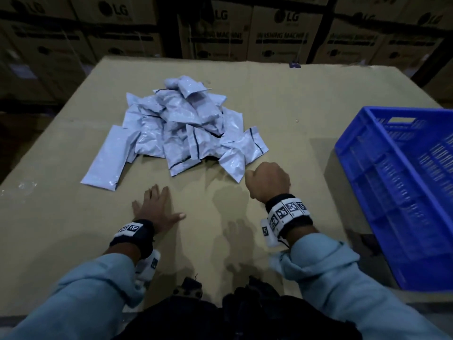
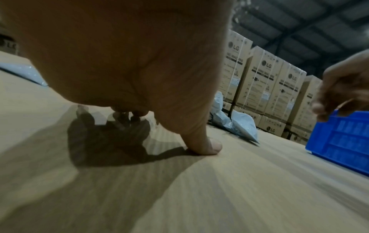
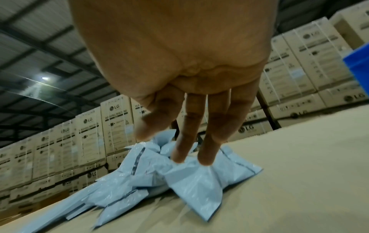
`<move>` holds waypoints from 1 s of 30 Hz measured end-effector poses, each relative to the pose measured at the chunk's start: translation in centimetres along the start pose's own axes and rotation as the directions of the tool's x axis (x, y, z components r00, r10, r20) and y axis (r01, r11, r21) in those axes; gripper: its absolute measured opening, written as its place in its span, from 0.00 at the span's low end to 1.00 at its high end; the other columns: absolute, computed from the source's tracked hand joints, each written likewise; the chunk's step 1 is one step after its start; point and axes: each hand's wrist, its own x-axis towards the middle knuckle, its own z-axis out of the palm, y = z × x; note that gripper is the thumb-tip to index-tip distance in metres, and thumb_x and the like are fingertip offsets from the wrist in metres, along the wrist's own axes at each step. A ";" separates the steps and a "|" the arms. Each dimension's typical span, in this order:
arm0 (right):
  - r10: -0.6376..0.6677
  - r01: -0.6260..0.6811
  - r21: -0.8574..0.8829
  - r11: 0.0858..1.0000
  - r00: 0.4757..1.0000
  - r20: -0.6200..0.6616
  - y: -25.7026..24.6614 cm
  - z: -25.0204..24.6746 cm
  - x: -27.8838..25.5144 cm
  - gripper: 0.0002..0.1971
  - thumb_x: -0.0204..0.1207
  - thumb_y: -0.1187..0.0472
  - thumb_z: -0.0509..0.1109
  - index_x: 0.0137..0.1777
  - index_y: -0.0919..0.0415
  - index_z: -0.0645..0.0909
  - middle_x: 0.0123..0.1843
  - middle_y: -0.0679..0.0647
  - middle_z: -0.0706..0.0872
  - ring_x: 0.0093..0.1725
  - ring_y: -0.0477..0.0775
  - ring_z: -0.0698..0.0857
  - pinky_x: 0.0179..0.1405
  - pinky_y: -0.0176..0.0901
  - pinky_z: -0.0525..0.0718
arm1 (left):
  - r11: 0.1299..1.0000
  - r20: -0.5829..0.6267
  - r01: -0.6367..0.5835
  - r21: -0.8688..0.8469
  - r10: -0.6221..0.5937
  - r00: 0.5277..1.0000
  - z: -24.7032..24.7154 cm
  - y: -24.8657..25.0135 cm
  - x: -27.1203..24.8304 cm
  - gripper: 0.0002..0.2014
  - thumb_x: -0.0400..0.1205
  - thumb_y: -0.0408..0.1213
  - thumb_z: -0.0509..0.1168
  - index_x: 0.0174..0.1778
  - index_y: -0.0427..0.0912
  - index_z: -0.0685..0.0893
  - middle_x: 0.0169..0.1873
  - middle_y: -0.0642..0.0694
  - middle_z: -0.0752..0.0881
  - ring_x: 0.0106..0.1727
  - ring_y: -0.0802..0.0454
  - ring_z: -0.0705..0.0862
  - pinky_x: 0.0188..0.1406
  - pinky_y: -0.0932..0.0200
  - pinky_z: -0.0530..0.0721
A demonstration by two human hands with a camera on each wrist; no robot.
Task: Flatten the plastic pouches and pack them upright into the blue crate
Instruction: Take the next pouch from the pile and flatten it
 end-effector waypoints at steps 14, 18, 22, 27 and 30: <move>0.121 -0.123 0.186 0.975 0.992 0.022 -4.8 6.3 4.9 0.89 0.32 0.05 0.62 0.83 0.49 0.17 0.92 0.56 0.35 0.91 0.62 0.47 0.79 0.85 0.47 | 0.999 0.114 -0.021 0.028 0.018 0.993 0.6 -0.5 0.5 0.59 0.71 0.86 0.41 0.86 0.51 0.27 0.84 0.42 0.21 0.87 0.37 0.27 0.77 0.15 0.41; 0.090 -0.090 0.107 0.990 0.996 0.008 -4.7 9.0 7.3 0.72 0.57 0.20 0.73 0.86 0.42 0.25 0.90 0.64 0.32 0.89 0.70 0.46 0.79 0.83 0.57 | 0.999 0.109 -0.024 0.041 0.019 0.994 0.8 -0.6 0.4 0.58 0.72 0.85 0.41 0.86 0.50 0.26 0.83 0.42 0.20 0.86 0.36 0.26 0.76 0.14 0.41; 0.012 -0.011 -0.131 0.991 1.000 0.007 -5.5 10.9 9.0 0.54 0.76 0.37 0.73 0.89 0.38 0.36 0.89 0.69 0.39 0.88 0.72 0.50 0.80 0.75 0.62 | 0.998 0.098 -0.037 0.045 0.032 0.995 1.0 -0.7 0.5 0.59 0.72 0.85 0.42 0.86 0.49 0.25 0.83 0.41 0.20 0.86 0.36 0.24 0.76 0.15 0.40; -0.038 0.025 -0.236 0.971 0.998 -0.052 -6.0 12.6 8.5 0.25 0.78 0.56 0.69 0.76 0.51 0.73 0.89 0.64 0.52 0.85 0.69 0.57 0.79 0.70 0.67 | 0.998 0.085 -0.042 0.047 0.038 0.996 1.1 -0.6 0.6 0.59 0.72 0.85 0.43 0.85 0.49 0.23 0.83 0.41 0.19 0.86 0.36 0.24 0.76 0.14 0.40; -0.038 0.032 -0.219 0.975 0.999 -0.022 -6.0 12.6 6.3 0.26 0.78 0.55 0.68 0.76 0.56 0.72 0.88 0.63 0.56 0.84 0.67 0.59 0.79 0.70 0.66 | 0.999 0.055 -0.035 0.038 0.033 0.998 1.1 -0.8 0.3 0.59 0.73 0.84 0.44 0.86 0.50 0.25 0.84 0.42 0.21 0.86 0.37 0.25 0.76 0.15 0.40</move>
